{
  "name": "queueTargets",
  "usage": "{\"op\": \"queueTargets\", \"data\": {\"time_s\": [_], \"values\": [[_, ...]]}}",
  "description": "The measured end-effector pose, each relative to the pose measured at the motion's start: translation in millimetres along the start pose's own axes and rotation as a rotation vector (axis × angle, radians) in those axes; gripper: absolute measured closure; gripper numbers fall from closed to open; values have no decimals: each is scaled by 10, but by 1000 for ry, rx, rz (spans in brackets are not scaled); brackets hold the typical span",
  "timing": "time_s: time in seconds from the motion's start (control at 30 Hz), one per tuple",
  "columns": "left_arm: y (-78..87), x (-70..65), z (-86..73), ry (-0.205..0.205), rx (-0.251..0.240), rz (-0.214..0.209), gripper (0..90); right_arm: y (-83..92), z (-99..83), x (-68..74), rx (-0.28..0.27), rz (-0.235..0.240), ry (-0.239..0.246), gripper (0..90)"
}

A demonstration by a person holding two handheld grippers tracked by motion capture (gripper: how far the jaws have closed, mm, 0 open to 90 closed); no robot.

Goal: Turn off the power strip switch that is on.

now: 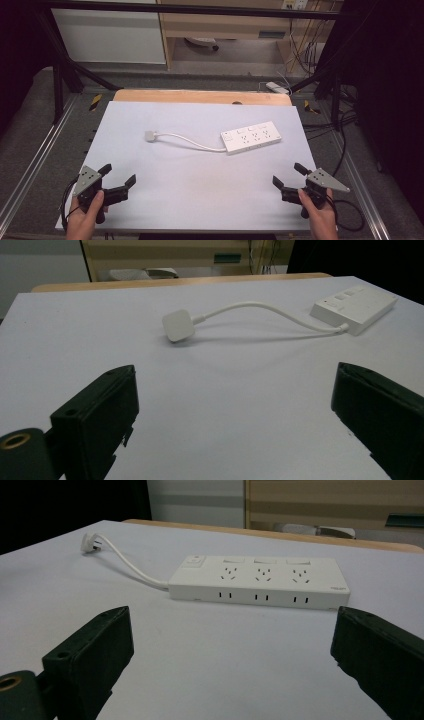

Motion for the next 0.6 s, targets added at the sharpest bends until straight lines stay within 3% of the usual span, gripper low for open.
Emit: {"op": "queueTargets", "data": {"time_s": [0.3,0.6], "values": [[-6,7,-3,-8,-2,8,50,29,86,-3,-29,-4,-5,43],[-4,21,-22,-1,17,14,50,16,132,71,-26,23,-8,37]]}}
Point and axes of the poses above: each handheld gripper's, and its own axes: y roughly backward along the jaws, z roughly out of its top, x roughly to its left, the point moved 10 cm from there along -y, roughly forward along the jaws
